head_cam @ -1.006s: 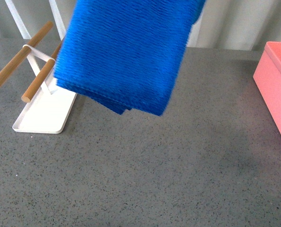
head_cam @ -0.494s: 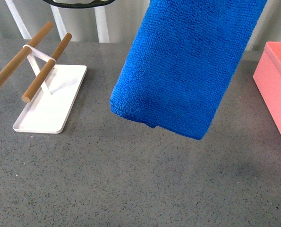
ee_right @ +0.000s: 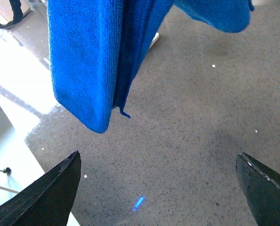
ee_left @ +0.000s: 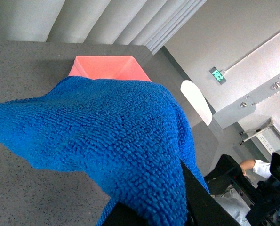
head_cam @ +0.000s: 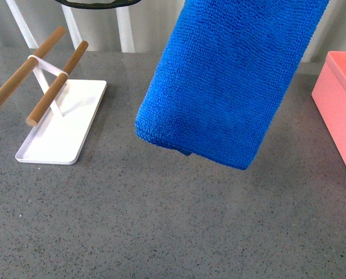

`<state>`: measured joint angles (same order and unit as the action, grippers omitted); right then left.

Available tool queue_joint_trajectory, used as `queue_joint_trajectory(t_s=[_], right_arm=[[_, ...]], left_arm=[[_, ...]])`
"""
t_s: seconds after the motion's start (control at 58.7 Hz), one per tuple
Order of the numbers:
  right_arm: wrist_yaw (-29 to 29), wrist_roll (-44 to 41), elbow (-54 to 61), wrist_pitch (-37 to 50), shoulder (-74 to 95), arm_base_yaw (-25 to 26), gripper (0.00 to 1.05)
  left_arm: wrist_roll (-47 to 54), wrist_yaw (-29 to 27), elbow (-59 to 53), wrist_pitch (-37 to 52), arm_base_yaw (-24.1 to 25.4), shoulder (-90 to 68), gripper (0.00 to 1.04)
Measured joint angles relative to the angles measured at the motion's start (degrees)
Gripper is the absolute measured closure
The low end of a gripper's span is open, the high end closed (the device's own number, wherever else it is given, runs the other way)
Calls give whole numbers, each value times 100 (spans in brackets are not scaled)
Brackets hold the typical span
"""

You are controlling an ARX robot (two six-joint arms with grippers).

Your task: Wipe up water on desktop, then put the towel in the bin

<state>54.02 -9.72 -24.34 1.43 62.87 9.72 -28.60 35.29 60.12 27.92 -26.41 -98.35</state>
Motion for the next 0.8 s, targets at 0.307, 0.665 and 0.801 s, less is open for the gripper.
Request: queue_joint_trajectory(t_s=[0.307,0.665,0.801], right_arm=[[55,544,-514,1749,1506,-807,7],[203,1436,-1091,3362,3058,-1414,7],[199,1956,-1222,4116,3405,-1716,7]], left_arm=[[2,-2,0,0,0,0,100],[0,-2,0,0,0,0,100],[0,0,0,0,0,0,100]])
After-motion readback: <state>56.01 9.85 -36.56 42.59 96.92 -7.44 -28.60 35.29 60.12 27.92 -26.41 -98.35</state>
